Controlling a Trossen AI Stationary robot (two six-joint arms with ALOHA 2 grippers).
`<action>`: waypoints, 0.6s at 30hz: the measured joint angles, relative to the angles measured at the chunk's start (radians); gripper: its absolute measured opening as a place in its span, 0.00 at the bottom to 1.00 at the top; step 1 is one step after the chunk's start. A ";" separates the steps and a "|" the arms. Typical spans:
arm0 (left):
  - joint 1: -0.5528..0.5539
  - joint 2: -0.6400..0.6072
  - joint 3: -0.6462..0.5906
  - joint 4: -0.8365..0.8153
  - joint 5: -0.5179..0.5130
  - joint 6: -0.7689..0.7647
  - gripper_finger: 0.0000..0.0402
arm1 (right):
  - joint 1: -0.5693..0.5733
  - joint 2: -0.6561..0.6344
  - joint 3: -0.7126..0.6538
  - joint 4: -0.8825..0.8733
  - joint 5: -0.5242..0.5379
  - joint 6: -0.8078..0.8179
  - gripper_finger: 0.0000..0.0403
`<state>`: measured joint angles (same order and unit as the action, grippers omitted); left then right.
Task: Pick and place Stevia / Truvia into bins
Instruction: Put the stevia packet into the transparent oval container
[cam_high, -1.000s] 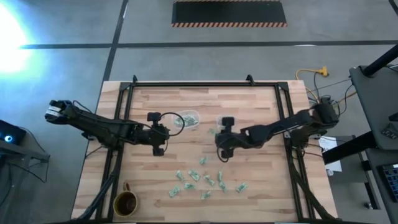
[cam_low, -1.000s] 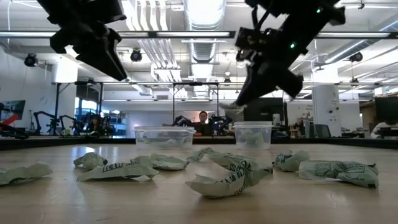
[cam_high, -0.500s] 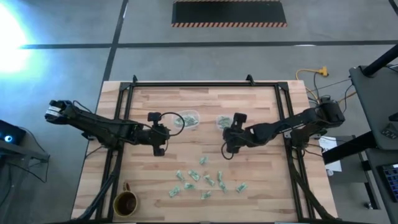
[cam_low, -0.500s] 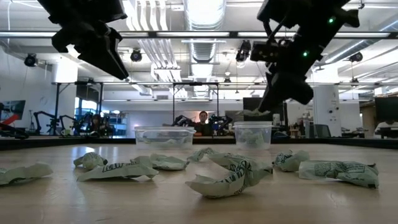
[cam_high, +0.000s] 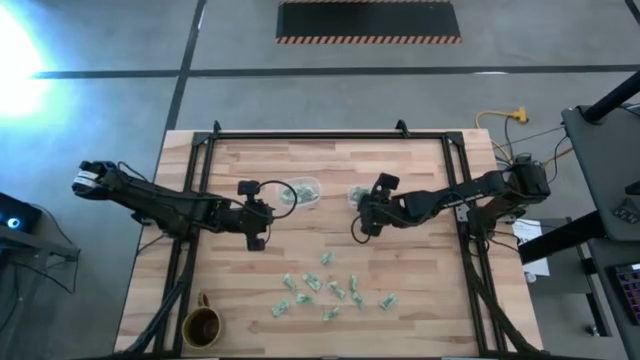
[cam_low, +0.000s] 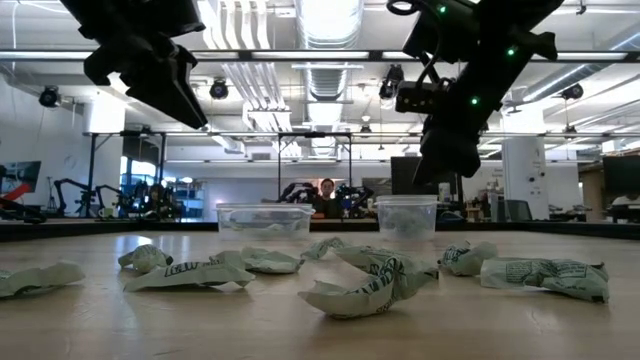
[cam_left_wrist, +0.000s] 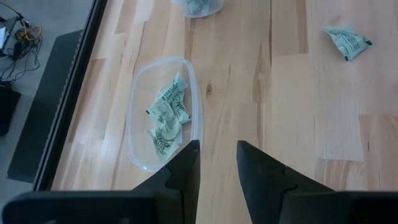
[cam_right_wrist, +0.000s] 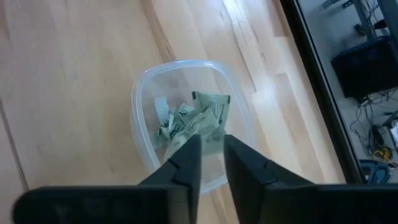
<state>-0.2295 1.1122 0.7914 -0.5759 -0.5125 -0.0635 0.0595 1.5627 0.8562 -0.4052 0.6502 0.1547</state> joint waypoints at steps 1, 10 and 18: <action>0.000 0.000 0.000 0.001 0.000 0.000 0.22 | 0.001 0.000 0.000 0.000 0.000 0.000 0.17; -0.001 0.020 -0.014 0.073 0.106 -0.002 0.22 | 0.034 -0.005 0.000 0.000 -0.001 -0.053 0.33; -0.052 0.163 -0.014 0.120 0.276 -0.009 0.22 | 0.119 -0.022 0.003 -0.001 -0.004 -0.099 0.34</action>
<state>-0.2816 1.2753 0.7773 -0.4558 -0.2361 -0.0726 0.1784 1.5411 0.8593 -0.4061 0.6464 0.0553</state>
